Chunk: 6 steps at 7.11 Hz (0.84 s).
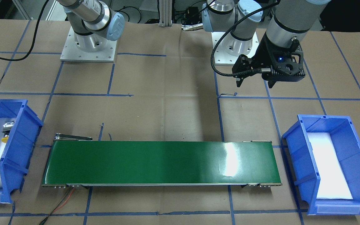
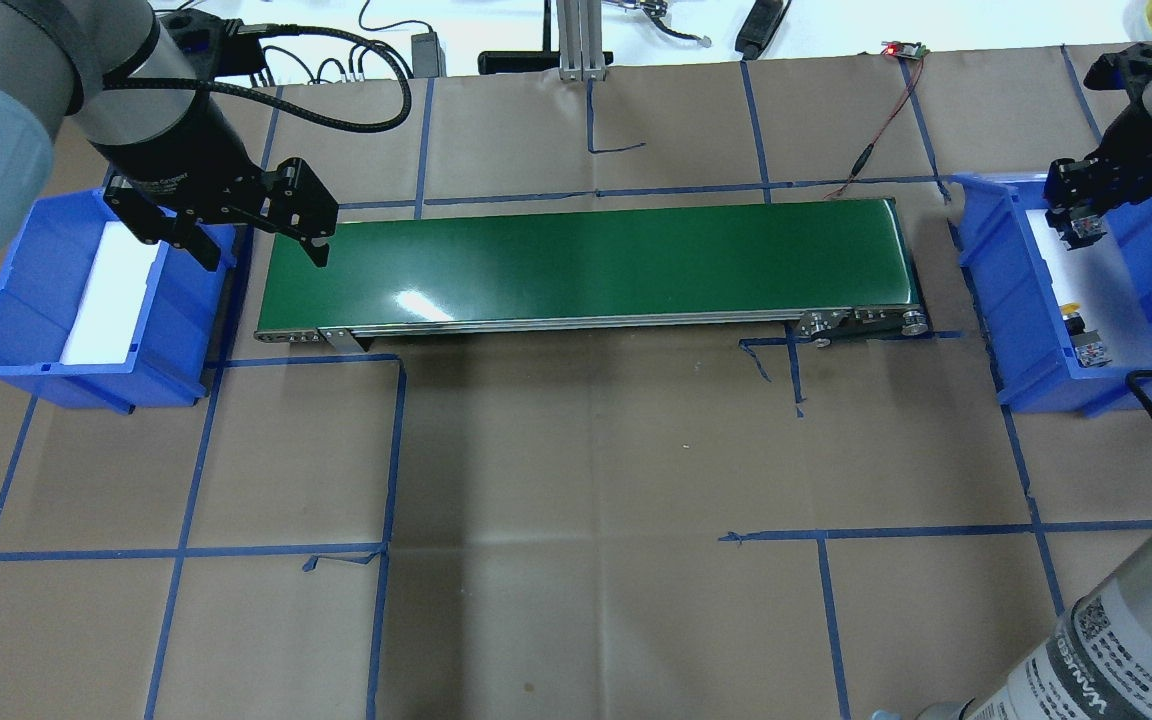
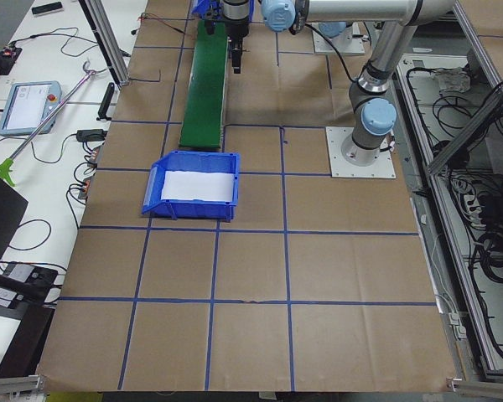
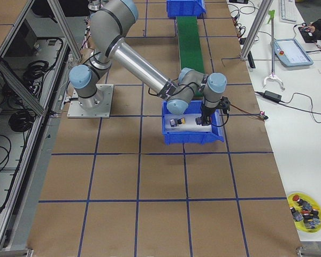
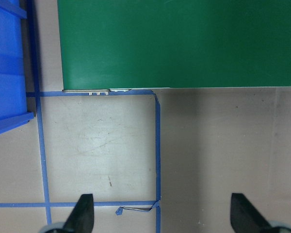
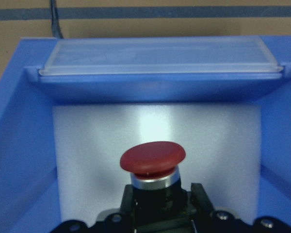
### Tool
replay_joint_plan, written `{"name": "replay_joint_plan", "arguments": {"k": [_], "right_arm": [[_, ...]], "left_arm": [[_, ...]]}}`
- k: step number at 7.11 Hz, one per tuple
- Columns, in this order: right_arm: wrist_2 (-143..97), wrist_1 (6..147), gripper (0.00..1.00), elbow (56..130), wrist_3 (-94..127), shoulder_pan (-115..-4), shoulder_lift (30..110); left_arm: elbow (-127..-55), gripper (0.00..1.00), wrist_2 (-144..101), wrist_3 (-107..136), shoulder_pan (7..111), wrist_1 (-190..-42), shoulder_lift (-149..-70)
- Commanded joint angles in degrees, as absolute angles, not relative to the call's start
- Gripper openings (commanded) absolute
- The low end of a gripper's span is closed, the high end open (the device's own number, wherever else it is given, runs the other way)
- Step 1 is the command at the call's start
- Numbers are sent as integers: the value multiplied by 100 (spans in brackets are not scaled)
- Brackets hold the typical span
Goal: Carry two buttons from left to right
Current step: 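Lower the red button into the bin and open the right gripper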
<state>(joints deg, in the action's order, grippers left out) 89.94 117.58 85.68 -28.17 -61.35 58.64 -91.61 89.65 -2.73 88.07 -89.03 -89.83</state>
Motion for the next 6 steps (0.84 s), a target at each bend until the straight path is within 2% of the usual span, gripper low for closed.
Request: {"name": "replay_joint_plan", "arguments": {"k": [1, 2, 6], "right_arm": [[9070, 11777, 32, 8683, -2804, -6117, 5827], [9079, 11769, 99, 8684, -2778, -6126, 5818], [9157, 11594, 99, 8404, -2751, -6135, 6098]], "left_arm": [[-9158, 100, 8965, -272, 8807, -8903, -8982], [-9158, 100, 8965, -272, 8807, -8903, -8982], [-9158, 100, 8956, -272, 8807, -8903, -8982]]}}
